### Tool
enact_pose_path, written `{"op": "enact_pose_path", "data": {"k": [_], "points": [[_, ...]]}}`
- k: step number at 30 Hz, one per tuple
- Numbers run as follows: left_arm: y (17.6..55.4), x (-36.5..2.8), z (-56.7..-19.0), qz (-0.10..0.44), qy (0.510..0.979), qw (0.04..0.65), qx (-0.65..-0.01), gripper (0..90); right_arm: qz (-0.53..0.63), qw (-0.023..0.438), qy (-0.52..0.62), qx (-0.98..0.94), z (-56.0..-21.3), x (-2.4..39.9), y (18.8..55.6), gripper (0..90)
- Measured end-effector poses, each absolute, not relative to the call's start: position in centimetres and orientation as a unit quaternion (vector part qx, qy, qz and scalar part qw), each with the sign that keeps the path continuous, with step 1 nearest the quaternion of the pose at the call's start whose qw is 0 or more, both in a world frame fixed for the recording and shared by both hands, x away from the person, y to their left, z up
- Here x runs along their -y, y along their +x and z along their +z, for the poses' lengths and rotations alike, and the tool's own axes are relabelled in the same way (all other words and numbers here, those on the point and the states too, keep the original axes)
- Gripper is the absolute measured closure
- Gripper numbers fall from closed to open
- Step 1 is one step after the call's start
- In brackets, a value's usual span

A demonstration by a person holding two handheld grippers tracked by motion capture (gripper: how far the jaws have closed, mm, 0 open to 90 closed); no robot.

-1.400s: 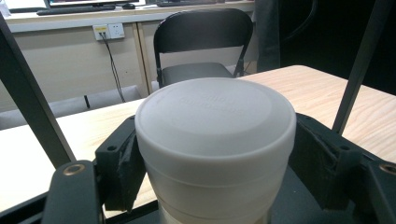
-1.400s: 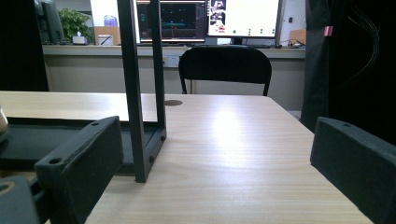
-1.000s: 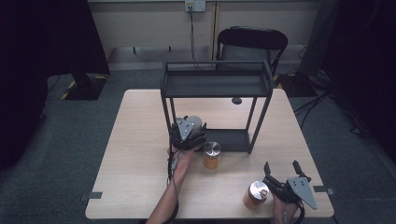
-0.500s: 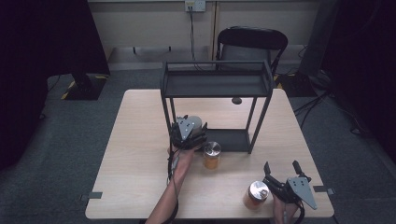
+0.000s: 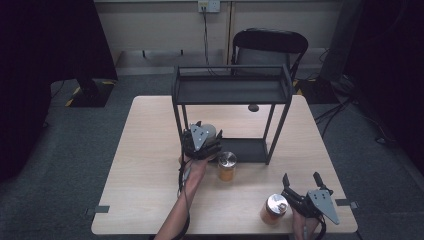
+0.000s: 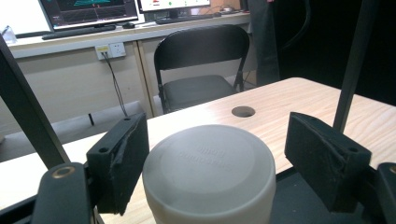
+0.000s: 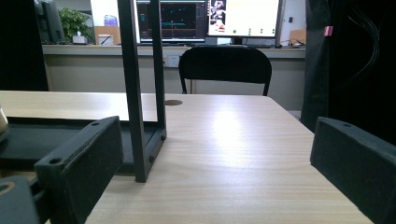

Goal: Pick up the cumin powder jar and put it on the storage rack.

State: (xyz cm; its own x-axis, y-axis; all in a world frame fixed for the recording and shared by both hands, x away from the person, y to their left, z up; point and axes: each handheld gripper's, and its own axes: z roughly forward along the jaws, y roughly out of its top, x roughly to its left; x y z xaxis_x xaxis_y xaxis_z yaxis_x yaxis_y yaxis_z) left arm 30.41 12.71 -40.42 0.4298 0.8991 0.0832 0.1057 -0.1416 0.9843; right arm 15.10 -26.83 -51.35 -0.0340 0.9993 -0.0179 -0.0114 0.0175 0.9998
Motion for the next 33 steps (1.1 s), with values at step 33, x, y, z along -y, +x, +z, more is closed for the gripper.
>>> {"op": "enact_pose_path", "data": {"k": [33], "points": [[29.2,-13.3,-40.7,0.365,0.649,0.563,-0.357,11.1,0.506,0.499,0.485,-0.509,-51.3,26.8,15.1,1.8]]}}
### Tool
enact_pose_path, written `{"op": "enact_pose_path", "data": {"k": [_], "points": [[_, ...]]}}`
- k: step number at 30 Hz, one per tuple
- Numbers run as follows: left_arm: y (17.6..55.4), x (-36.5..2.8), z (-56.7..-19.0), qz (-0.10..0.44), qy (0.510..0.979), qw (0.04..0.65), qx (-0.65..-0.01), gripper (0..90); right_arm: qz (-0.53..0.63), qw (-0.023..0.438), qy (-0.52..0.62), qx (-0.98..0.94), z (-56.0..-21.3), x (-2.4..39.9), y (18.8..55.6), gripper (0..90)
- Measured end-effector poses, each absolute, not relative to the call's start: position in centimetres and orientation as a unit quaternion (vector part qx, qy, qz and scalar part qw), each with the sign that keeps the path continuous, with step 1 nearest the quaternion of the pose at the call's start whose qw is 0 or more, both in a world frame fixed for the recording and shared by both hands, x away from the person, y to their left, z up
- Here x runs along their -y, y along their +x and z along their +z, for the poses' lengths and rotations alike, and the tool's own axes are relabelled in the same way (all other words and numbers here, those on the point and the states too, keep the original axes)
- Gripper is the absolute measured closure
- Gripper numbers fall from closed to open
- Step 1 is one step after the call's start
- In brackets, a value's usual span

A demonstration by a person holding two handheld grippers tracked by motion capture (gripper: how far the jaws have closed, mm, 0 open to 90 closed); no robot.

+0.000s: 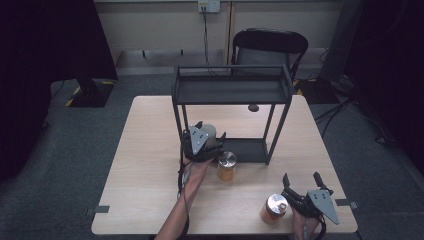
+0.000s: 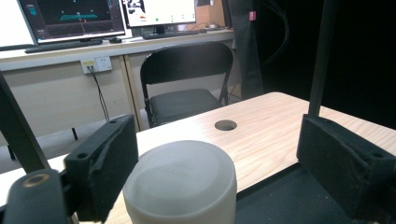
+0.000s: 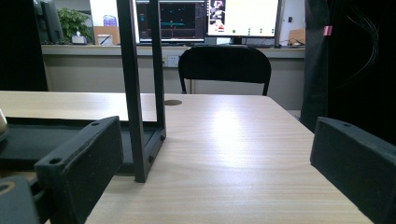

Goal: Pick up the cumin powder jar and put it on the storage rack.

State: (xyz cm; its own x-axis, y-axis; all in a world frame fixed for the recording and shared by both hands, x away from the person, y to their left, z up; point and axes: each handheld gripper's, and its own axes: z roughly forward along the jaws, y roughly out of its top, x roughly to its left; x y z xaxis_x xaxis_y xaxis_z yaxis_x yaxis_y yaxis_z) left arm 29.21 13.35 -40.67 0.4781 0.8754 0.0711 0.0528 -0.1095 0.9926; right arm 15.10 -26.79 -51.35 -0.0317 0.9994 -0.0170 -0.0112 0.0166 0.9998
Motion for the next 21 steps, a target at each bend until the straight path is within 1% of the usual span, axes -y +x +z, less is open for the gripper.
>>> {"op": "enact_pose_path", "data": {"k": [10,13,16,21], "points": [[28.6,-13.7,-40.3,0.362,0.645,0.572,-0.354,4.8,0.506,0.499,0.485,-0.509,-51.3,26.8,15.1,1.8],[28.5,-14.0,-40.2,0.361,0.647,0.575,-0.347,5.8,0.506,0.499,0.485,-0.509,-51.4,26.8,15.1,1.8],[28.4,-14.2,-40.2,0.359,0.647,0.578,-0.345,3.1,0.506,0.499,0.485,-0.509,-51.4,26.8,15.1,1.8],[28.0,-14.4,-40.2,0.359,0.641,0.582,-0.349,1.5,0.506,0.500,0.485,-0.509,-51.3,26.7,15.1,1.8]]}}
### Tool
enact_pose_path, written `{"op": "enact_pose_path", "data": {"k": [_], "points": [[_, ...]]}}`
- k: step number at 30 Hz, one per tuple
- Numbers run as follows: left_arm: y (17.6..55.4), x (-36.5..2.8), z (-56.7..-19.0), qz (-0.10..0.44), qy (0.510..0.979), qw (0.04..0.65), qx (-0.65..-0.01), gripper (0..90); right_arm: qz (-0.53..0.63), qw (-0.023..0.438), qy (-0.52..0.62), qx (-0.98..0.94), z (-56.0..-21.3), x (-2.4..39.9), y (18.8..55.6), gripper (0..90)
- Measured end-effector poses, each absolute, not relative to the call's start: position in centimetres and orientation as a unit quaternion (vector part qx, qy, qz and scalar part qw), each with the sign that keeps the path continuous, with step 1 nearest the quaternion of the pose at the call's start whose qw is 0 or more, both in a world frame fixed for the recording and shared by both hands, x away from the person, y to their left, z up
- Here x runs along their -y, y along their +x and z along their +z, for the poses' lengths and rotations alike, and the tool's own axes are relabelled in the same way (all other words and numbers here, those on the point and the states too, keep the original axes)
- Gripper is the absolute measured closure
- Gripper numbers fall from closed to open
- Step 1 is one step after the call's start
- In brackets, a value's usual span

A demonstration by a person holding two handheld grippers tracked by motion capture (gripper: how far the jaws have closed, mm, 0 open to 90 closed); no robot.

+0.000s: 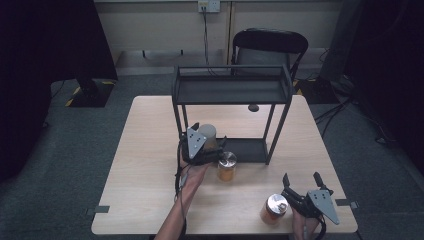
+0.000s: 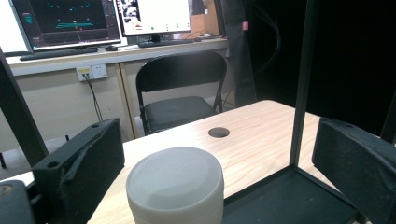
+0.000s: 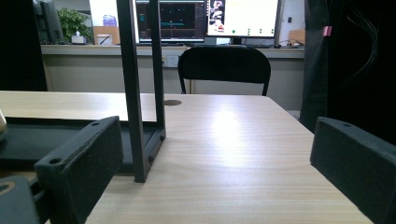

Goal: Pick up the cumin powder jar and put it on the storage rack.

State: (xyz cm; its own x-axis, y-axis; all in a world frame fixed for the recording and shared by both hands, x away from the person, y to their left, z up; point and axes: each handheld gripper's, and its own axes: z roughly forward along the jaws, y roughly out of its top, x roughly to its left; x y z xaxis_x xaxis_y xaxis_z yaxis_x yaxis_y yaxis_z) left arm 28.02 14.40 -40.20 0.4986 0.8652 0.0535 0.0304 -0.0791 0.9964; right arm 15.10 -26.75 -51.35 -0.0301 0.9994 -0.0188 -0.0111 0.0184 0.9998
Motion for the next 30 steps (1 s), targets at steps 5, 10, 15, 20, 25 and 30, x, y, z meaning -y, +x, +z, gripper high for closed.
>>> {"op": "enact_pose_path", "data": {"k": [5,10,15,20,25,30], "points": [[27.6,-14.9,-40.1,0.356,0.636,0.585,-0.356,0.5,0.505,0.500,0.485,-0.509,-51.3,26.7,15.1,1.8],[27.2,-15.6,-40.1,0.355,0.627,0.591,-0.363,0.3,0.505,0.500,0.485,-0.509,-51.4,26.7,15.1,1.8],[26.7,-16.1,-40.1,0.358,0.627,0.589,-0.363,1.0,0.505,0.501,0.486,-0.509,-51.4,26.7,15.1,1.8],[25.7,-16.2,-40.0,0.369,0.626,0.587,-0.359,0.6,0.504,0.502,0.485,-0.509,-51.4,26.6,15.1,1.8],[25.0,-16.6,-39.8,0.376,0.621,0.586,-0.361,0.6,0.504,0.502,0.485,-0.509,-51.4,26.6,15.1,1.8],[24.3,-17.1,-39.7,0.380,0.617,0.588,-0.360,1.2,0.503,0.502,0.485,-0.509,-51.3,26.6,15.1,1.8]]}}
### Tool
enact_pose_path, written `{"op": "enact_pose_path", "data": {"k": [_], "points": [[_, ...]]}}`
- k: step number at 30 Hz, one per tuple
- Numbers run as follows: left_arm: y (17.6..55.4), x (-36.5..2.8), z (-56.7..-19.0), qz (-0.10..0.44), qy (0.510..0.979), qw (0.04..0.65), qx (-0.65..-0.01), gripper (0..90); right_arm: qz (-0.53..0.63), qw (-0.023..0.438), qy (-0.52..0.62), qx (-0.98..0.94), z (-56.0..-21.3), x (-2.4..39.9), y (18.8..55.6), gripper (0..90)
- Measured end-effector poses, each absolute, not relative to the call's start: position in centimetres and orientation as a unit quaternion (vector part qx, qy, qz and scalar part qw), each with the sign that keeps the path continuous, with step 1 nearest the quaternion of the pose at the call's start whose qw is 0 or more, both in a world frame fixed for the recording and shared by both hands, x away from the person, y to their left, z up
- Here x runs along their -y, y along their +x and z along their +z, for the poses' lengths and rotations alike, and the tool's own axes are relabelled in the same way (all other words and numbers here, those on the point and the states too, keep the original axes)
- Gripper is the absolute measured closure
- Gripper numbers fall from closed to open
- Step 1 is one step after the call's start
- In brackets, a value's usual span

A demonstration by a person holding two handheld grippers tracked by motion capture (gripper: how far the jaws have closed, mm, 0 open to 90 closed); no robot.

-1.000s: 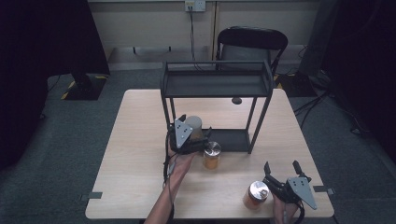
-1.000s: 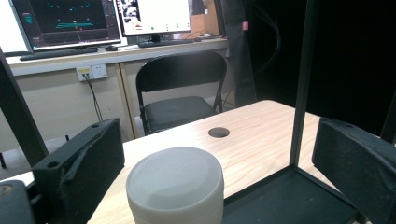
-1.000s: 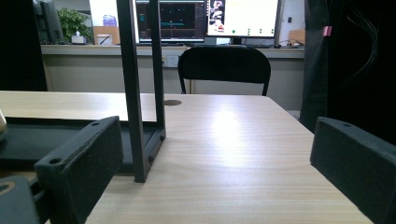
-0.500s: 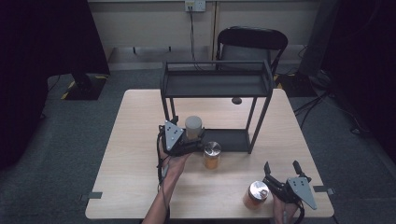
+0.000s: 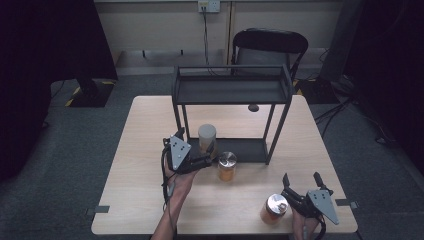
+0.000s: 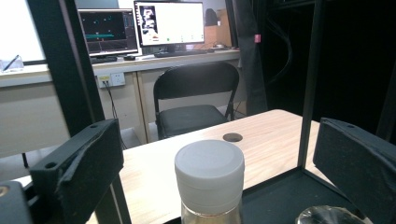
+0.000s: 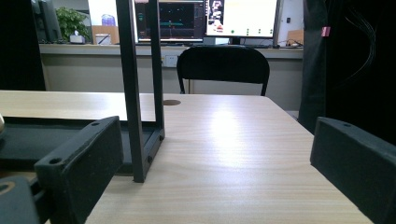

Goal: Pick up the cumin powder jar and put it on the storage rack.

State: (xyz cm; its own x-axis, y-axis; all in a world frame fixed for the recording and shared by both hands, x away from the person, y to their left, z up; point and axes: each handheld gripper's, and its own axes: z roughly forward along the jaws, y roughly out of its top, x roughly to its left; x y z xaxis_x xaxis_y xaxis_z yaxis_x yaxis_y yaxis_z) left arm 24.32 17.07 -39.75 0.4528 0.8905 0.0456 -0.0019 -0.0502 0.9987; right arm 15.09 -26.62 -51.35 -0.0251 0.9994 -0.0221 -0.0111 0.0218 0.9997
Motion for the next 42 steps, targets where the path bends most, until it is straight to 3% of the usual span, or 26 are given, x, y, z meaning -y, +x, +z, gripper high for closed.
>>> {"op": "enact_pose_path", "data": {"k": [42], "points": [[18.0,-21.9,-45.8,0.390,0.562,0.604,-0.409,0.5,0.503,0.502,0.487,-0.508,-51.3,26.6,15.1,1.8]]}}
